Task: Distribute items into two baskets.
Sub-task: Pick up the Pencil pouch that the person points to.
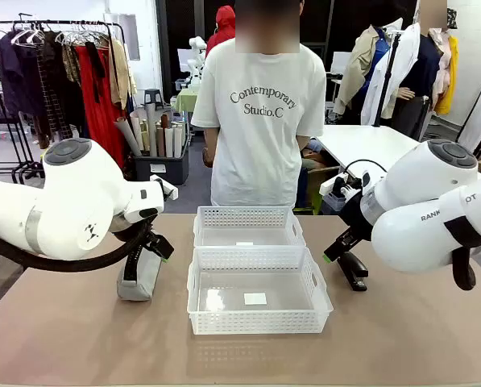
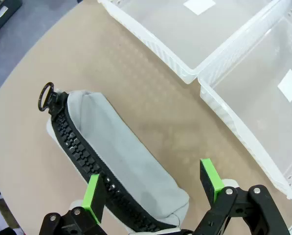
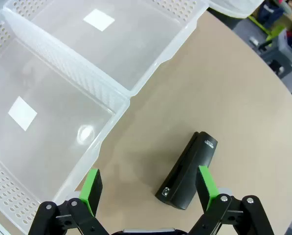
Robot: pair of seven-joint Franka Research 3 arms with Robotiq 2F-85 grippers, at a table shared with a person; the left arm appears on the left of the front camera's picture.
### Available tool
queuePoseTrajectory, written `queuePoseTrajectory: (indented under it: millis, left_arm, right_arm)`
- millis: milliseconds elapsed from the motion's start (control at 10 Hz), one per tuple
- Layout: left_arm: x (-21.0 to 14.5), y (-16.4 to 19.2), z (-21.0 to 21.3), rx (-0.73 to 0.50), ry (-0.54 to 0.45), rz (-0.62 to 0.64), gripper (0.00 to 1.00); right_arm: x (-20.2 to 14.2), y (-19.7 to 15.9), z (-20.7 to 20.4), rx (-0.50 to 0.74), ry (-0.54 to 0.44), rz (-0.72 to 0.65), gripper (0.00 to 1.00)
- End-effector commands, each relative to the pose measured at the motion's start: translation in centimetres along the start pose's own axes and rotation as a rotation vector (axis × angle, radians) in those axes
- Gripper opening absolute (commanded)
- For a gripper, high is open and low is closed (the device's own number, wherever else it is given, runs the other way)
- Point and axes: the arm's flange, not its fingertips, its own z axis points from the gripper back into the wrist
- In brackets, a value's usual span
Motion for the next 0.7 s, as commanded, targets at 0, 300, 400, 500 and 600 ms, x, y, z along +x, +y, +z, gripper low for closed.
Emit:
queuePoseTrajectory:
  millis: [0, 300, 400, 500, 600]
  left_arm:
    - [0.0, 0.0, 0.01, 0.0, 0.0, 0.0, 1.0]
    - [0.0, 0.0, 0.01, 0.0, 0.0, 0.0, 1.0]
    - [0.0, 0.0, 0.01, 0.0, 0.0, 0.0, 1.0]
    - [0.0, 0.0, 0.01, 0.0, 0.0, 0.0, 1.0]
    - [0.0, 0.0, 0.01, 0.0, 0.0, 0.0, 1.0]
  right_arm:
    - [0.0, 0.0, 0.0, 0.0, 0.0, 0.0, 1.0]
    - [0.0, 0.0, 0.0, 0.0, 0.0, 0.0, 1.0]
    - [0.0, 0.0, 0.0, 0.0, 0.0, 0.0, 1.0]
    - [0.0, 0.0, 0.0, 0.0, 0.0, 0.0, 1.0]
    - [0.0, 0.0, 0.0, 0.0, 0.0, 0.0, 1.0]
